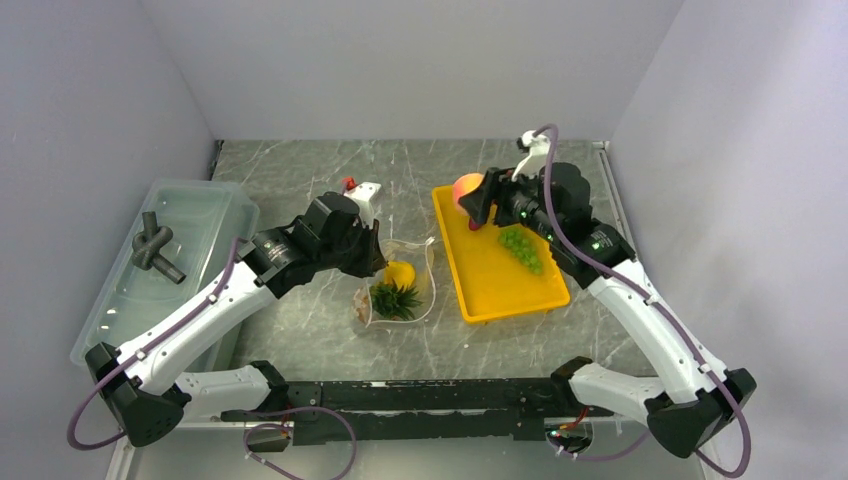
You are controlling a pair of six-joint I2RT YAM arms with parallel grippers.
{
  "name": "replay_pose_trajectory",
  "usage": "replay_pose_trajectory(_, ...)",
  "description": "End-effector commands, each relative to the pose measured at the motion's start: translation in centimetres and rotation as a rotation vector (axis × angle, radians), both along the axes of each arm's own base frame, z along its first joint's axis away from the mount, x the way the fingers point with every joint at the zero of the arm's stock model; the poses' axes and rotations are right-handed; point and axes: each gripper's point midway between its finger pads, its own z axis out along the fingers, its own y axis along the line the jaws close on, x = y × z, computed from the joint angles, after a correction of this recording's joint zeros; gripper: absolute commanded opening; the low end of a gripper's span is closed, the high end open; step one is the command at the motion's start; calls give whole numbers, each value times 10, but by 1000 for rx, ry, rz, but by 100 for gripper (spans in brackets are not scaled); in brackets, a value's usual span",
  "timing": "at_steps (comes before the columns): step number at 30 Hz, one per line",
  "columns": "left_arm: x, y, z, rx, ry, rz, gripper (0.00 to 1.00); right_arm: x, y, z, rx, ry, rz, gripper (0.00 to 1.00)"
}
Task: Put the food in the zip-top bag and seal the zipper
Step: Place the fake fruit in the zipper food storage bag.
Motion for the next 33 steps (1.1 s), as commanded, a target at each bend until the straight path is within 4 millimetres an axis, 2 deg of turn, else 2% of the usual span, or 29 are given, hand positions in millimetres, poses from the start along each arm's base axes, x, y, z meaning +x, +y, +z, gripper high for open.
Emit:
replay_pose_trajectory(1, 2, -1, 14, -47, -35, 15, 0, -28, 29, 30, 34, -80, 142, 31)
replay_pose_trajectory(7, 1, -1, 15, -50, -35, 17, 0, -69, 55, 55, 94, -144, 321, 31)
replay_pose_trajectory(14, 0, 0, 15, -54, -36, 18, 0, -106, 71, 68, 135, -176, 483, 32)
replay_pose_trajectory(27, 0, 0, 15, -48, -35, 14, 0, -135, 99, 42, 88, -105, 633, 30)
replay_pose_trajectory(33, 1, 0, 16, -45, -36, 14, 0, -144, 120, 19, 2, -59, 683, 31)
